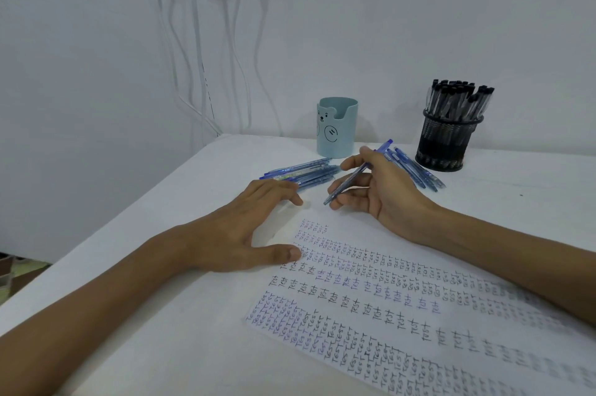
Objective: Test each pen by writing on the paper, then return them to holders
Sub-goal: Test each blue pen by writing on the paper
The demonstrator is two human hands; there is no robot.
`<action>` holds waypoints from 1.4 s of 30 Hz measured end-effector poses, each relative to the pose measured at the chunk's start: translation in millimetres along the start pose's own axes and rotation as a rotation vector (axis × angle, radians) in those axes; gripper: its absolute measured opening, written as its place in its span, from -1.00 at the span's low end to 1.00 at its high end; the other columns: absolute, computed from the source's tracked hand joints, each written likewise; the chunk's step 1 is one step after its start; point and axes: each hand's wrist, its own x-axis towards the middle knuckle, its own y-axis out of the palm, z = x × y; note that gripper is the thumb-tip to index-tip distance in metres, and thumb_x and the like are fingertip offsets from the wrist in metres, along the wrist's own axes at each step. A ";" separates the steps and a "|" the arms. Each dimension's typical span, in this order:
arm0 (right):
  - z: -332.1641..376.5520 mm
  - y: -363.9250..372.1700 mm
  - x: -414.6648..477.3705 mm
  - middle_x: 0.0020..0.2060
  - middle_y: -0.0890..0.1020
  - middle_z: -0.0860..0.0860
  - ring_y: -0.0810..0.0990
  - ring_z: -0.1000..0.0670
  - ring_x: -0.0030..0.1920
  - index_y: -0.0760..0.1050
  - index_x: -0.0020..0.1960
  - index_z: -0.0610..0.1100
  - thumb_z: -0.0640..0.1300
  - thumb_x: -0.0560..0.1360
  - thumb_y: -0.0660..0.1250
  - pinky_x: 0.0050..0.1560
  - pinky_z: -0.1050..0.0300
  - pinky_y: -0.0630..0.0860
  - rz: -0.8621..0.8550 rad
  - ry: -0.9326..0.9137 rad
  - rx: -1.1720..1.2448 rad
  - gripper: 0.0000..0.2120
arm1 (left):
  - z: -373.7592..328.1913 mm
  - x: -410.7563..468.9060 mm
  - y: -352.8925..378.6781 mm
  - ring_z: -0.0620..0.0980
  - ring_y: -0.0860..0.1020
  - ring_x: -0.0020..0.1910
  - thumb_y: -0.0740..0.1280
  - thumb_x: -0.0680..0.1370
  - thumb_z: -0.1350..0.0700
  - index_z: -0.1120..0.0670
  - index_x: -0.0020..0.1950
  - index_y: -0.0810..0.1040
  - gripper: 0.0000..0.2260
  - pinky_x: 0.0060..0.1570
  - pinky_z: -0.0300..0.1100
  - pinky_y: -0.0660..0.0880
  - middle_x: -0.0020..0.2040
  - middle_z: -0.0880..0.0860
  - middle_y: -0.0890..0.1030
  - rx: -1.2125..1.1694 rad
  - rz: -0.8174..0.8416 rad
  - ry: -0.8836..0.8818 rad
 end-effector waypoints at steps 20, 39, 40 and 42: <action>45.5 -101.1 68.0 -0.28 0.70 -0.21 0.66 -0.17 -0.19 0.65 0.01 -0.25 0.07 0.58 0.37 -0.17 0.08 0.53 -0.305 -0.239 -1.470 -0.65 | 5.5 -0.1 2.6 -0.20 0.08 0.61 0.35 0.54 -0.34 -0.18 0.45 0.34 -0.45 0.51 -0.39 0.08 0.56 -0.29 0.20 -0.004 -0.001 0.035; 14.4 -54.2 51.1 -0.15 0.59 0.07 0.58 -0.05 -0.09 0.58 0.00 -0.02 -0.01 0.58 0.31 -0.14 0.08 0.48 -0.118 -0.666 -1.591 -0.88 | 1.9 -1.1 1.2 -0.17 0.13 0.61 0.40 0.57 -0.24 -0.15 0.44 0.37 -0.51 0.53 -0.30 0.13 0.56 -0.23 0.24 -0.010 0.004 0.044; 11.3 -51.1 50.2 -0.10 0.58 0.08 0.56 -0.02 -0.08 0.59 0.04 -0.02 -0.03 0.57 0.33 -0.12 0.08 0.46 -0.048 -0.718 -1.576 -0.89 | 1.4 -0.9 1.0 -0.17 0.14 0.61 0.40 0.57 -0.23 -0.14 0.44 0.37 -0.51 0.54 -0.27 0.15 0.56 -0.23 0.24 -0.017 0.005 0.043; 5.2 -43.9 47.2 0.04 0.56 0.09 0.50 0.08 -0.05 0.58 0.16 0.01 -0.02 0.58 0.33 -0.04 0.12 0.46 0.106 -0.796 -1.561 -0.82 | 0.5 -1.0 0.6 -0.17 0.18 0.60 0.40 0.58 -0.24 -0.15 0.44 0.36 -0.50 0.55 -0.21 0.20 0.56 -0.25 0.24 -0.043 0.010 0.039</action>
